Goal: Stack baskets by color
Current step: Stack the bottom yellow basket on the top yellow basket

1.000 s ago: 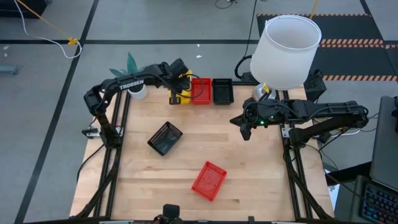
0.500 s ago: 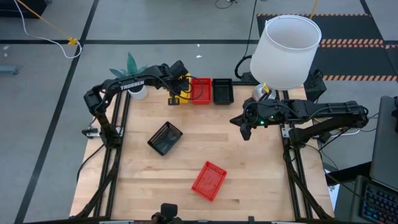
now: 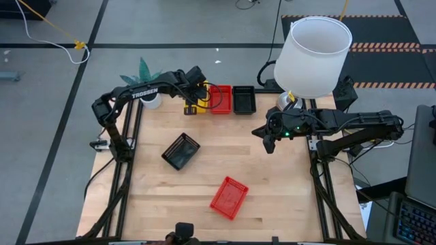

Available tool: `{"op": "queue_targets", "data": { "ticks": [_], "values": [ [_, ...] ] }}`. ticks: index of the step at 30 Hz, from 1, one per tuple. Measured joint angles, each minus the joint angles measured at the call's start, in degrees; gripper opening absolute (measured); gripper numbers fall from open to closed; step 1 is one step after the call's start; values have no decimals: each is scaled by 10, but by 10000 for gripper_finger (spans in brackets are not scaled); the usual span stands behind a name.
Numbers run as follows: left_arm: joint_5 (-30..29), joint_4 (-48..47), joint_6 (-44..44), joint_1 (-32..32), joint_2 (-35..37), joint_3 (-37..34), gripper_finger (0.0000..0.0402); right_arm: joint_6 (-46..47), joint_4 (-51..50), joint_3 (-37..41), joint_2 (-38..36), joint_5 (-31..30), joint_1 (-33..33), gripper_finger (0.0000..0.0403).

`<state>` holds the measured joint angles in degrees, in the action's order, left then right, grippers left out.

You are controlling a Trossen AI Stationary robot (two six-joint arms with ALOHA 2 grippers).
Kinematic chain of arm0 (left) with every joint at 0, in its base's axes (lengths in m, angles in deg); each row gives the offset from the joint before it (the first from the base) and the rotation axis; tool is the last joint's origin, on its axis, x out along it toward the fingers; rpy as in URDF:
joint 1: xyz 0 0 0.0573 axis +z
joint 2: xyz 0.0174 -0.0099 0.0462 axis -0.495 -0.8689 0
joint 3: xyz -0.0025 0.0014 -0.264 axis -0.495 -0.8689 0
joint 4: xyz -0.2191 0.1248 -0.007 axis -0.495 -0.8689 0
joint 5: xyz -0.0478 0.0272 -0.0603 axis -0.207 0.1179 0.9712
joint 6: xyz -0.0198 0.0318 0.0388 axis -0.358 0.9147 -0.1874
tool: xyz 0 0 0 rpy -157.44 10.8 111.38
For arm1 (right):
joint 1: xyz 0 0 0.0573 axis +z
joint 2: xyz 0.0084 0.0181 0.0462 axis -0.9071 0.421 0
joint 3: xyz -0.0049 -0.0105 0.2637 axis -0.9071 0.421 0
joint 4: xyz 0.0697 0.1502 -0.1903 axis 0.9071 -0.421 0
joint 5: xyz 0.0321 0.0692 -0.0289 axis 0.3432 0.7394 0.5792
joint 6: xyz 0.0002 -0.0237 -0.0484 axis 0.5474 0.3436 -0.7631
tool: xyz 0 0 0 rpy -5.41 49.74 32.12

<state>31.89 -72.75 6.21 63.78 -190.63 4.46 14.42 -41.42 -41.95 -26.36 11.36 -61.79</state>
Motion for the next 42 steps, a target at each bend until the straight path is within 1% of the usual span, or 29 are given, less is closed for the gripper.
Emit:
{"op": "queue_targets", "data": {
  "ticks": [8, 17, 28, 30, 37, 40, 42],
  "values": [
    [-12, 1, -2, -1, 0, 0, 89, 0, 0, 0, 0, 0, 0, 0],
    [-6, 3, -2, -2, 0, 0, 89, 0, 0, 0, 0, 0, 0, 0],
    [-3, 3, 0, -19, 0, 0, 92, -1, 0, 0, 0, 3, 0, 0],
    [-3, 3, -1, -20, 0, 0, 108, -1, 0, 0, 0, 4, 0, 0],
    [-32, 3, -11, -19, 0, 0, 200, 0, 0, 0, 0, 5, 8, 0],
    [-37, -5, -18, -19, 0, 0, 226, 0, 0, 0, 0, 5, 12, 0],
    [-37, -25, -14, -19, 0, 0, 236, 0, 0, 0, 0, 5, 13, 0]
  ]
}}
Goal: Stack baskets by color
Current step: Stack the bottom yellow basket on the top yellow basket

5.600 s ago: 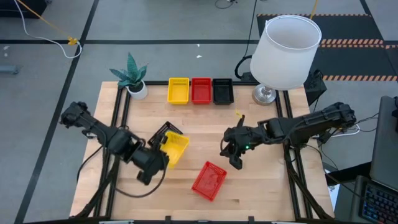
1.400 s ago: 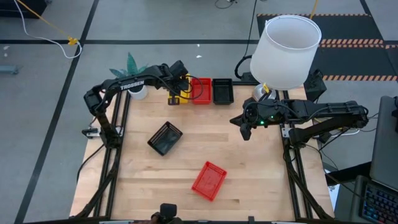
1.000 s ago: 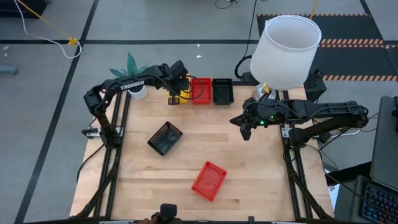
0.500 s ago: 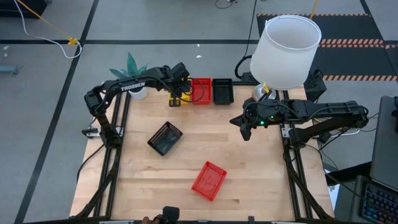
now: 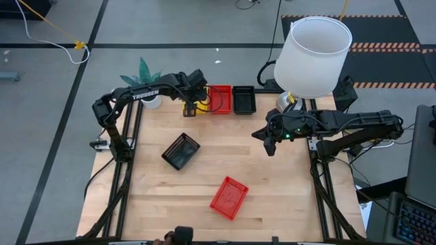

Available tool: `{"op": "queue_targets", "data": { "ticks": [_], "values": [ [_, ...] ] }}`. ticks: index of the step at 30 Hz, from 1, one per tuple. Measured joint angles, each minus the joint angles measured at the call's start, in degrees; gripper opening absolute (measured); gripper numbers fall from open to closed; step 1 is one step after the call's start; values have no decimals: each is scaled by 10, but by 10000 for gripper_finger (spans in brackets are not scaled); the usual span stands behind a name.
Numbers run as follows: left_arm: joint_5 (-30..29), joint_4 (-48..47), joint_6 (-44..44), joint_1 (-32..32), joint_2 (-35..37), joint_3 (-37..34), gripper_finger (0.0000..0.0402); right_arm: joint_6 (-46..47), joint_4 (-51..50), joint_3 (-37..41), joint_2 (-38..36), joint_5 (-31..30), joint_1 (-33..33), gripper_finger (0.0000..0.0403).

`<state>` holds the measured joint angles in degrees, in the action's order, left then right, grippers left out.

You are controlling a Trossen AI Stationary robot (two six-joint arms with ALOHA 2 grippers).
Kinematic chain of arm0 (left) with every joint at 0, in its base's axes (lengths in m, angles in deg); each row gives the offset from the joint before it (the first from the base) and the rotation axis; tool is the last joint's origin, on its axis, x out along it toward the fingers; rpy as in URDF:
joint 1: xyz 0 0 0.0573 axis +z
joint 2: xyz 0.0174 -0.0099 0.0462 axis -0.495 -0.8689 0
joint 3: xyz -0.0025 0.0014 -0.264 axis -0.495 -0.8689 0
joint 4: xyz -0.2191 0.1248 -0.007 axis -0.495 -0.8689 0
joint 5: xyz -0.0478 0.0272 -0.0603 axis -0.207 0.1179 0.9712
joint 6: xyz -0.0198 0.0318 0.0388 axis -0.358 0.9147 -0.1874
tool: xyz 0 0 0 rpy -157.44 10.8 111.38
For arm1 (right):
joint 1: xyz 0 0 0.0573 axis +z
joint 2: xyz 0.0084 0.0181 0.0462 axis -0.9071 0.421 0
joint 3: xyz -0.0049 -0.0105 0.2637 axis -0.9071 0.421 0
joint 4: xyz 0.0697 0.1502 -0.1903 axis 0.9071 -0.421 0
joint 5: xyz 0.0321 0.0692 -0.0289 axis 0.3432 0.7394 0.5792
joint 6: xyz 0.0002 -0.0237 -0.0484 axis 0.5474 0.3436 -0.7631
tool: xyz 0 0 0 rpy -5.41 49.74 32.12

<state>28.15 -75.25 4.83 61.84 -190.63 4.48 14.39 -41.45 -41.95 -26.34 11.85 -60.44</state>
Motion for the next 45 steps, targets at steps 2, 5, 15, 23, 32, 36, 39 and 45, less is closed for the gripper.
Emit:
{"op": "queue_targets", "data": {
  "ticks": [2, 5, 15, 23, 32, 36, 39, 45],
  "values": [
    [6, -16, 1, 0, 0, 0, 241, 0, 0, 0, 0, 0, 0, 0],
    [9, -26, -5, -1, 0, 0, 243, 4, 0, 0, 0, 0, 0, 0],
    [82, -25, -32, -7, 39, 0, 215, 5, 0, 0, 0, 15, 0, 0],
    [126, -8, -45, 7, 29, -28, 92, 6, 0, 0, 0, 15, 0, 0],
    [127, 12, -86, -1, 31, -66, 5, 11, 0, 0, 0, 15, 0, 0],
    [113, 20, -93, -21, 56, -52, 11, 11, 0, 0, 0, 15, 0, 0],
    [68, 43, -92, -27, 68, -53, 5, 11, 0, 0, 0, 14, 0, 0],
    [94, 84, -114, 0, 56, -83, 12, 8, 0, 0, 0, 14, -1, 0]
  ]
}}
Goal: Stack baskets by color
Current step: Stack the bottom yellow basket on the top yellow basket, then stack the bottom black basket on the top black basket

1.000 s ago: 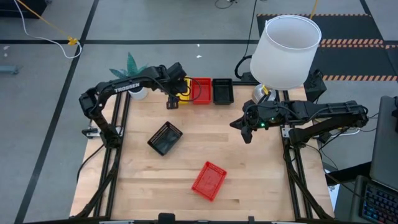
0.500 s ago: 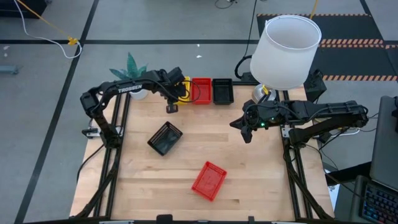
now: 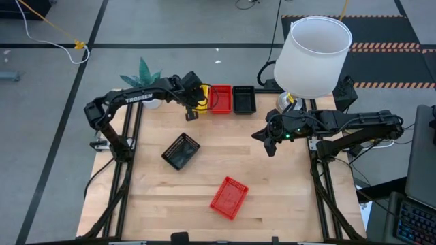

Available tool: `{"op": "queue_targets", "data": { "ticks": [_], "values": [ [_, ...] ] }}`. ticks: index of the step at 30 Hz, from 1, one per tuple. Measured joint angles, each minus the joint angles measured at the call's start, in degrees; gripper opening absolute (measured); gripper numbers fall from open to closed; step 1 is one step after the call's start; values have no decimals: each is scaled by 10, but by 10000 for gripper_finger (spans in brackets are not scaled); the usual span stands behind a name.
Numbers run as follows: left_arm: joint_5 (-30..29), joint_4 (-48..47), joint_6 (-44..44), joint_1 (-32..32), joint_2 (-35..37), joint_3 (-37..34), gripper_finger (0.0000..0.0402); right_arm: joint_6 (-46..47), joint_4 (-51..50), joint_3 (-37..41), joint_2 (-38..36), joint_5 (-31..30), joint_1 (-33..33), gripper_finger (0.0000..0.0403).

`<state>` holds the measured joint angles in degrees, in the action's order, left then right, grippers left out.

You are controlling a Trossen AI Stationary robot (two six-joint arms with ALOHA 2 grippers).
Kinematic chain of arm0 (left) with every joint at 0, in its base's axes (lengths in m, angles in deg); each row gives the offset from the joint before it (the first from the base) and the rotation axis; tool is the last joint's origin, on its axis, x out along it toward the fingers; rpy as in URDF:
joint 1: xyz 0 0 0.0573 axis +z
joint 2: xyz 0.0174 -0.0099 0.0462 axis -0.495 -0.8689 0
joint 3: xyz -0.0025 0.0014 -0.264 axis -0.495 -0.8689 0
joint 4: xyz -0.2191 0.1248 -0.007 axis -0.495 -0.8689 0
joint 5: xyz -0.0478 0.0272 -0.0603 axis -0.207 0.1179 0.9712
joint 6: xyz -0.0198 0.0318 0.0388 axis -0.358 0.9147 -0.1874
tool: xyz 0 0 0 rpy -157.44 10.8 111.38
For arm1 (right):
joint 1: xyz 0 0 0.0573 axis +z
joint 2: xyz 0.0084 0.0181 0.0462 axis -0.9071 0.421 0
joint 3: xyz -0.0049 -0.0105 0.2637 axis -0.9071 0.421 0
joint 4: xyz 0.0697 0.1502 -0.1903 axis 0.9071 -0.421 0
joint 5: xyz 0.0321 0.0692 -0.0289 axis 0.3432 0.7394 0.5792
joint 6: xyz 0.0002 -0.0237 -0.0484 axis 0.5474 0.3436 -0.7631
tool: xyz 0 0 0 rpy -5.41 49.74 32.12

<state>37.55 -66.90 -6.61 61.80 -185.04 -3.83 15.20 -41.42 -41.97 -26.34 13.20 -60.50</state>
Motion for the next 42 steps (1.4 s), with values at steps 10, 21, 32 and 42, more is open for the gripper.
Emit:
{"op": "queue_targets", "data": {
  "ticks": [10, 21, 32, 42],
  "values": [
    [5, 5, -27, -9, -4, -26, 10, 7, 0, 0, 0, 0, 0, 0],
    [-21, 44, -28, -4, 9, -22, 12, 3, 0, 0, 0, -18, 0, 0],
    [6, 56, -28, 10, -1, -41, 13, 3, 0, 0, 0, -23, 0, 0],
    [17, 45, -135, 20, 39, -40, 4, 11, 0, 0, 0, -31, 0, 0]
  ]
}}
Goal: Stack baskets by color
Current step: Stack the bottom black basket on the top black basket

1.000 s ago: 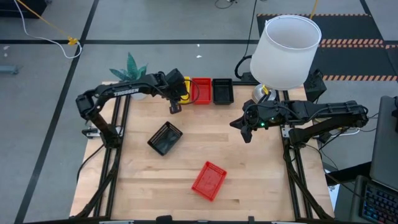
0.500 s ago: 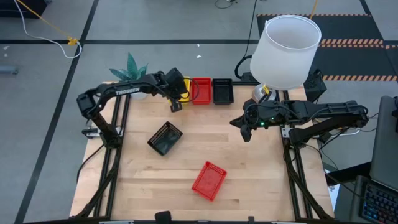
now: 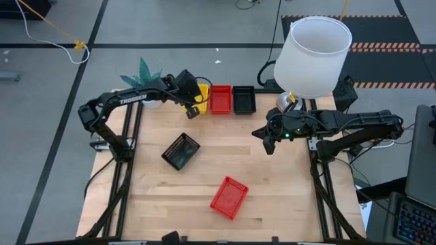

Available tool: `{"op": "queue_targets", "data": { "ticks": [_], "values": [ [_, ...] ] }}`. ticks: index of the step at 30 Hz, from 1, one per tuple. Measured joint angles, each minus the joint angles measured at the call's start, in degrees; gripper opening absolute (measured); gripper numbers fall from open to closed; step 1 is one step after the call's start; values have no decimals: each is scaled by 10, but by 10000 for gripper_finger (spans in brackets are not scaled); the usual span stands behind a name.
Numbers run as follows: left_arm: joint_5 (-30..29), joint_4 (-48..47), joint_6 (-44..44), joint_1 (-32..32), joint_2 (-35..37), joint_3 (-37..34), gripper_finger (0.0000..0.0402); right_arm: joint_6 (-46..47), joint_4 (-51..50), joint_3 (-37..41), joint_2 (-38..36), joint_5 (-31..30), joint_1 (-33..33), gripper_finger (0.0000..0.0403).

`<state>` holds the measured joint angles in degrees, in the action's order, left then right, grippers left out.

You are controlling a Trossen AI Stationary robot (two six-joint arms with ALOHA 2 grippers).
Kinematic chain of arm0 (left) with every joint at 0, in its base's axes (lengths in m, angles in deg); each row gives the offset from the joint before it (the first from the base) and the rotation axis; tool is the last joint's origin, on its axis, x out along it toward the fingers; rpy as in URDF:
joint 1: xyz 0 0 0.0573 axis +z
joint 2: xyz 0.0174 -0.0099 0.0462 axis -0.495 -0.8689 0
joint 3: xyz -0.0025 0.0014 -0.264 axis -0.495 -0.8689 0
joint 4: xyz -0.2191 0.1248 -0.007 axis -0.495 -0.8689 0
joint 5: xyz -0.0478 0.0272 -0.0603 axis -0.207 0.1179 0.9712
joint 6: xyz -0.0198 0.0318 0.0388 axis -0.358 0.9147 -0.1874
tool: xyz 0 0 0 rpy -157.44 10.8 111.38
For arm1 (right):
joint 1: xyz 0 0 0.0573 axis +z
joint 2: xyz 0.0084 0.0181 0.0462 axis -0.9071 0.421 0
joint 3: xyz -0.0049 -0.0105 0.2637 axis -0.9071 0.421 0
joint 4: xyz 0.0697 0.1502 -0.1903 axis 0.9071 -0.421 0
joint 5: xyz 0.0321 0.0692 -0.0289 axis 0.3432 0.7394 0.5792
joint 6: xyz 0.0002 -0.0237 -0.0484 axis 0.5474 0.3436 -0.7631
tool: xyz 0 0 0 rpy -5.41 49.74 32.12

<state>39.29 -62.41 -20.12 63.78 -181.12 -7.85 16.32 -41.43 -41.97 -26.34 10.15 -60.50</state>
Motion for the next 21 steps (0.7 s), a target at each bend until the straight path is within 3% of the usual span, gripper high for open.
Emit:
{"op": "queue_targets", "data": {
  "ticks": [10, 14, 21],
  "values": [
    [52, -108, -137, -67, 100, 1, 8, 11, 0, 0, 0, 15, 0, 0],
    [79, -140, -190, -134, 131, 1, 10, 11, 0, 0, 0, 16, 5, 0],
    [62, -184, -291, -286, 165, 0, 9, 11, 0, 0, 0, 16, 35, 0]
  ]
}}
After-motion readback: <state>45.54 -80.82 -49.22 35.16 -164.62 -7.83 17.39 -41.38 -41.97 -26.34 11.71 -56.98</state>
